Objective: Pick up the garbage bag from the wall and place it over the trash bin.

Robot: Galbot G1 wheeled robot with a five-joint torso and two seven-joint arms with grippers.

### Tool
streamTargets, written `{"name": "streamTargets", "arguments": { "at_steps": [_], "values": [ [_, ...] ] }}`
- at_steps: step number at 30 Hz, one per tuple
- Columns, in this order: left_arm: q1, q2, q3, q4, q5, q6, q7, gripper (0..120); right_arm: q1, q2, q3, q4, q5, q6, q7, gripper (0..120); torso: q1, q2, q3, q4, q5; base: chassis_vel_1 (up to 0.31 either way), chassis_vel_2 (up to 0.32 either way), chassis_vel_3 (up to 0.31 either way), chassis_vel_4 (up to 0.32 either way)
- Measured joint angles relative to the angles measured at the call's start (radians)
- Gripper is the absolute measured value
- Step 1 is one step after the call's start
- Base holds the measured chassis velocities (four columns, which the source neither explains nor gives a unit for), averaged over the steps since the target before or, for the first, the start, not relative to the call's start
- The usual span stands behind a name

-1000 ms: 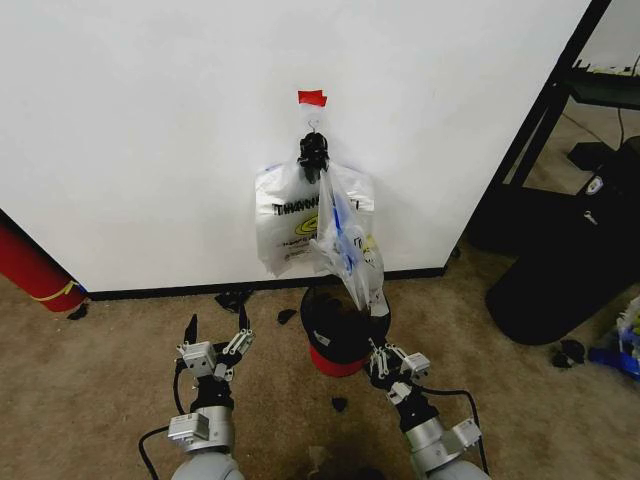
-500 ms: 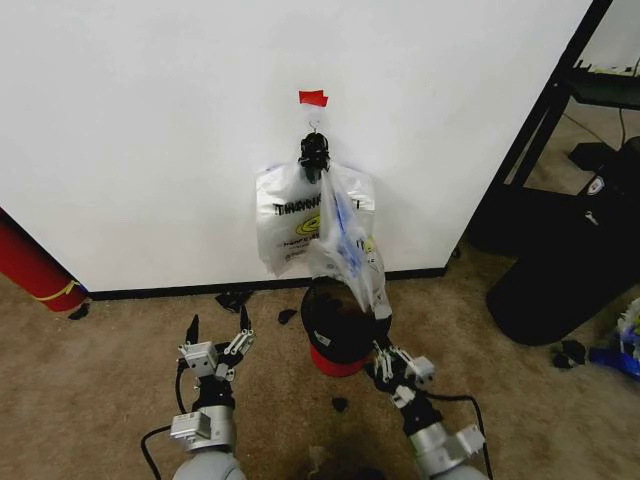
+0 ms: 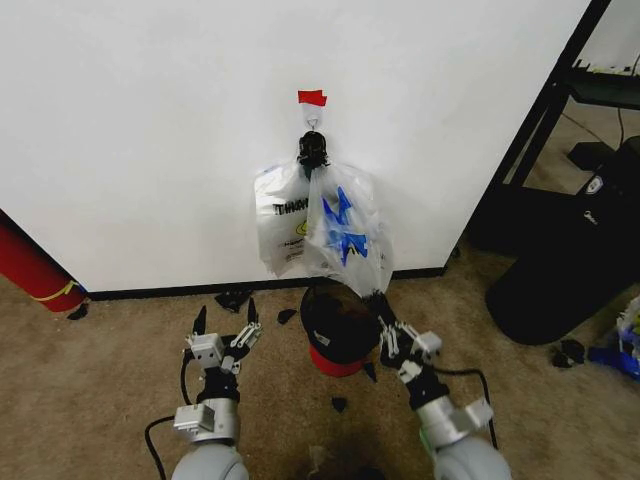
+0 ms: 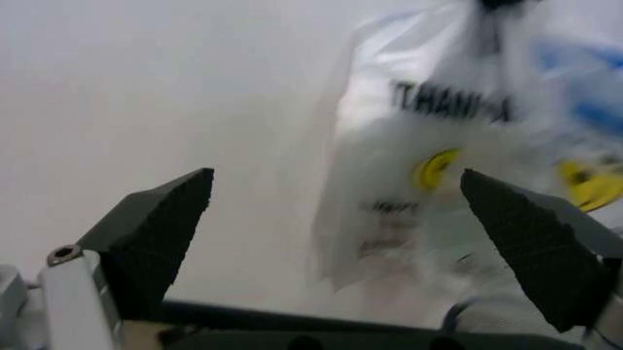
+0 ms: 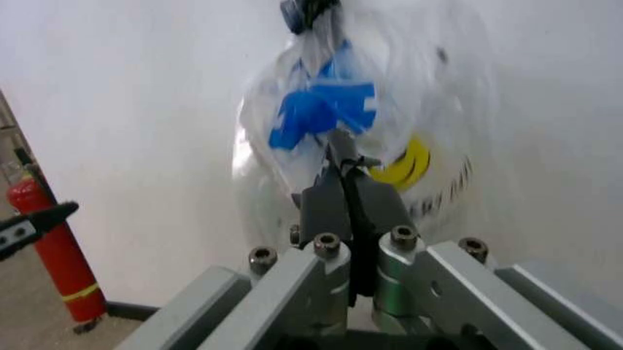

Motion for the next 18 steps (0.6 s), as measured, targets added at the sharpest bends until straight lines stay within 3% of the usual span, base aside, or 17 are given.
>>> {"name": "streamTargets", "arguments": {
  "at_steps": [3,9,10,13,14,17,18],
  "values": [
    [-0.044,0.045,0.018,-0.030,-0.049,0.031,0.000,100,0.036,-0.016,-0.014,-0.013,0.009,-0.014,0.006,0,0.000,0.000,0.000,-0.0001,0.0000,0.000,0.000,0.000,0.000],
    [-0.234,0.311,0.138,-0.103,-0.267,0.141,-0.003,100,0.119,-0.025,-0.052,-0.066,-0.007,-0.031,0.037,0,0.000,0.000,0.000,0.0000,-0.0004,0.000,0.000,0.000,0.000],
    [-0.234,0.311,0.138,-0.103,-0.267,0.141,-0.003,100,0.119,-0.025,-0.052,-0.066,-0.007,-0.031,0.037,0,0.000,0.000,0.000,0.0000,-0.0004,0.000,0.000,0.000,0.000],
    [-0.387,0.418,0.222,-0.116,-0.362,0.200,-0.003,100,0.131,-0.015,-0.060,-0.080,-0.028,-0.035,0.049,0,0.000,0.000,0.000,0.0000,-0.0001,0.000,0.000,0.000,0.000],
    [-0.488,0.457,0.273,-0.116,-0.419,0.238,-0.011,100,0.135,-0.009,-0.061,-0.091,-0.048,-0.035,0.055,0,0.000,0.000,0.000,-0.0004,-0.0003,0.000,0.000,0.000,0.000],
    [-0.696,0.498,0.382,-0.110,-0.548,0.326,-0.050,100,0.137,0.002,-0.061,-0.105,-0.069,-0.034,0.060,0,0.000,0.000,0.000,-0.0004,0.0001,0.000,0.000,0.000,0.000],
    [-0.696,0.498,0.382,-0.110,-0.548,0.326,-0.050,100,0.137,0.002,-0.061,-0.105,-0.069,-0.034,0.060,0,0.000,0.000,0.000,-0.0004,0.0001,0.000,0.000,0.000,0.000]
  ]
}}
